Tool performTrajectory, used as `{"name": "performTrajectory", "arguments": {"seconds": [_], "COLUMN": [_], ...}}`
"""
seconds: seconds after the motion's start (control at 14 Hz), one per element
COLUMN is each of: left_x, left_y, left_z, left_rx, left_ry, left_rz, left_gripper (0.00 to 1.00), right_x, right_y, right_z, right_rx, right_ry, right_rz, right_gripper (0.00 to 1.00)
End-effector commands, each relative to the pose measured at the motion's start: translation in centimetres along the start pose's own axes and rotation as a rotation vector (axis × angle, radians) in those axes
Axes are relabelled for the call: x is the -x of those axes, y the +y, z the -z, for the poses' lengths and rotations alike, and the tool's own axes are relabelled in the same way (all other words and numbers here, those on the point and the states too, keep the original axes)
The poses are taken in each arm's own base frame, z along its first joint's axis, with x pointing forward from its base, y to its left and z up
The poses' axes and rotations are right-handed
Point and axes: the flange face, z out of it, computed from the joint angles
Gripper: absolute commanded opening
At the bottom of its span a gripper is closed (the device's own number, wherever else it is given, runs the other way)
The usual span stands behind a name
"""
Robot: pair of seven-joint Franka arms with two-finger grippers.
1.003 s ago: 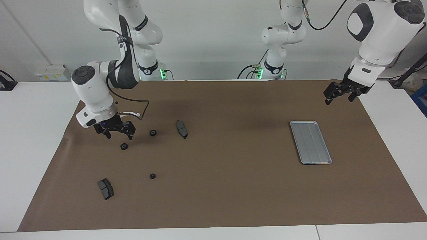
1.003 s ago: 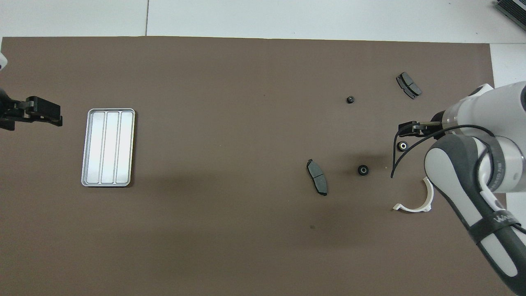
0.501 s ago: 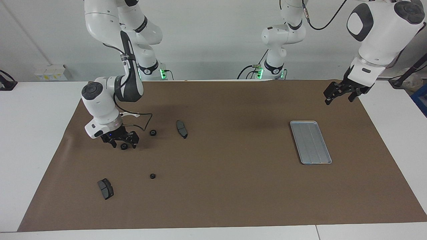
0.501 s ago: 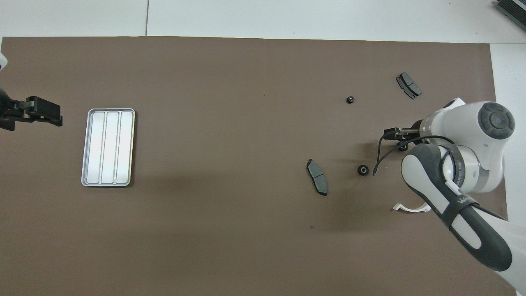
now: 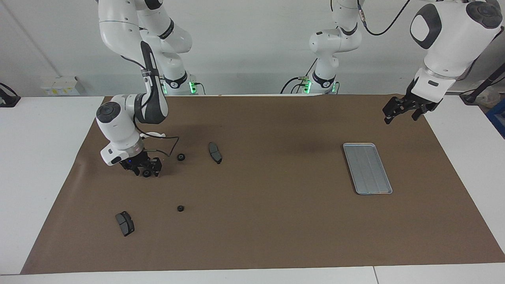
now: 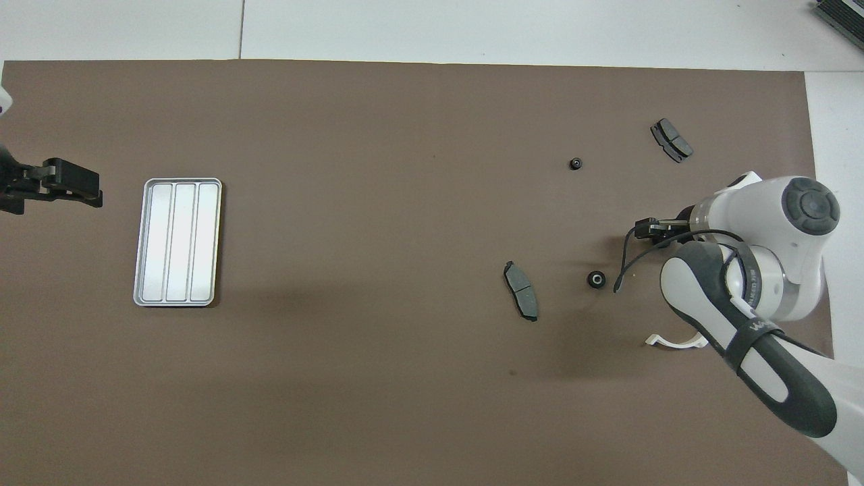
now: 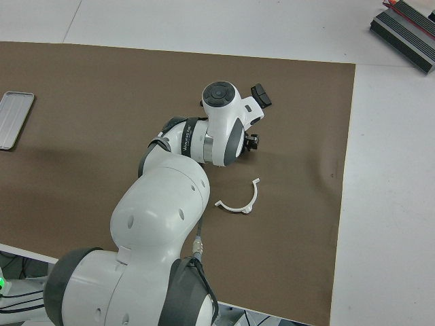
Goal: Pick bearing gear from pile to tray
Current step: 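Grasp the black bearing with the right gripper and lift it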
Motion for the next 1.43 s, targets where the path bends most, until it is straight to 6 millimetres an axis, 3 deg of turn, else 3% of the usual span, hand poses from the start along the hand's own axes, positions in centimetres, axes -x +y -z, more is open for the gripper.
{"name": "performTrajectory", "arguments": {"seconds": [0.0,0.21,0.29,0.43,0.64,1.0,1.36], "left_x": [0.4,0.4,0.4,0.4,0.4,0.4,0.4], "left_y": [-0.2,-0.2,-0.2,-0.2,-0.2,-0.2,-0.2], "left_z": [0.5,0.5,0.5,0.5,0.5,0.5,0.5], "left_rx": [0.001,0.001,0.001,0.001,0.001,0.001,0.001], "left_ry": [0.003,0.003,0.003,0.003,0.003,0.003,0.003], "left_rz": [0.0,0.0,0.0,0.0,0.0,0.0,0.0], "left_gripper": [1.0,1.0,1.0,1.0,1.0,1.0,1.0], "right_x": [0.6,0.9,1.0,0.9,0.8,0.9,2.4], "right_y": [0.6,0.4,0.2,-0.5,-3.2,-13.1,-22.5], "right_z": [-0.6,-0.6,-0.3,0.7,2.6,4.9,5.0], "right_rx": [-0.001,0.008,0.009,0.01,0.008,-0.006,-0.072], "right_ry": [0.004,-0.026,-0.037,-0.037,-0.039,-0.006,0.065], "right_rz": [0.015,0.035,0.054,0.069,0.073,-0.046,-0.118], "right_gripper": [0.74,0.12,0.0,0.0,0.0,0.0,0.0]}}
